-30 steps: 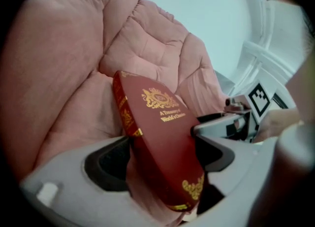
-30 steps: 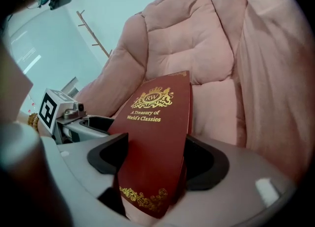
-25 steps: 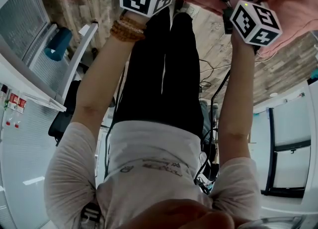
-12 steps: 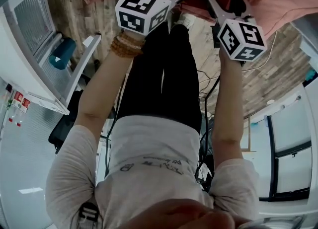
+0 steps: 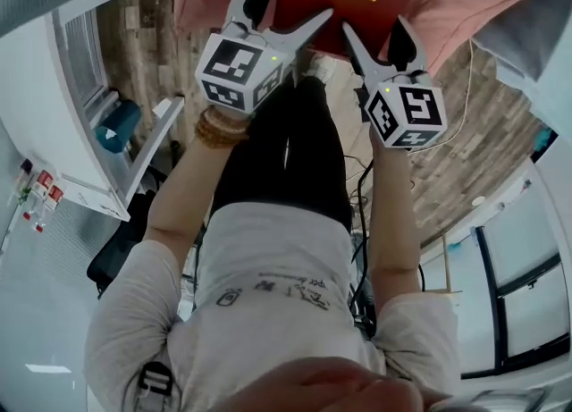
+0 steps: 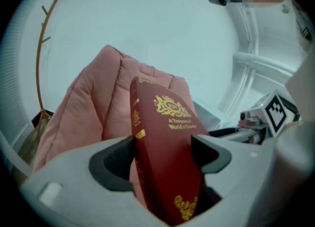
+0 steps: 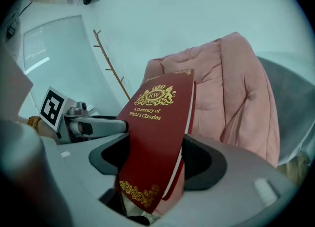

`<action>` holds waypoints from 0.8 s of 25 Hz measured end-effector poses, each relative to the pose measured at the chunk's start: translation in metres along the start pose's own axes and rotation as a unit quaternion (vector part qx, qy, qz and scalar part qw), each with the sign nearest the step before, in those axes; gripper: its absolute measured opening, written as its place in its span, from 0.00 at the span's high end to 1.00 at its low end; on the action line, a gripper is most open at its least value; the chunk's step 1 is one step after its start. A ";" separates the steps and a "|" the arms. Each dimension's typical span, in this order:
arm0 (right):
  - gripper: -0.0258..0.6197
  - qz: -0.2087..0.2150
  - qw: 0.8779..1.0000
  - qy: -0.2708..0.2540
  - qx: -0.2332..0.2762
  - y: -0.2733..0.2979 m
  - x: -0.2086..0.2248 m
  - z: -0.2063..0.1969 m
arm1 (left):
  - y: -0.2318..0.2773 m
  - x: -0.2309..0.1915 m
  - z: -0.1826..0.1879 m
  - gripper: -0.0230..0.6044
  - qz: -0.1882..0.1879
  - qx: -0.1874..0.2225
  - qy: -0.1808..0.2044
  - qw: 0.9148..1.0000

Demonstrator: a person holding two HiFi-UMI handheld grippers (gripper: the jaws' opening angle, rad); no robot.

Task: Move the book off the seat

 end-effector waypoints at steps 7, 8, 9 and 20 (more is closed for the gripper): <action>0.45 -0.007 0.999 -0.027 0.038 -0.047 -0.024 0.073 | -0.022 0.042 0.077 0.39 0.001 0.042 0.017 0.999; 0.45 -0.007 0.999 -0.030 0.044 -0.054 -0.029 0.084 | -0.027 0.048 0.088 0.39 0.003 0.049 0.022 0.999; 0.45 -0.008 0.998 -0.034 0.049 -0.061 -0.034 0.096 | -0.033 0.055 0.101 0.39 0.005 0.056 0.027 0.998; 0.45 -0.011 0.990 -0.084 0.109 -0.150 -0.112 0.203 | -0.117 0.125 0.216 0.39 0.006 0.117 0.053 0.992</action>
Point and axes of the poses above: the fingertips, and each gripper's own axes: y forward along the fingers, x to its right, z out of its top, the point moved 7 cm from there along -y, backward along the fingers, and after that the axes turned 8 degrees about x, right-handed, at the moved point
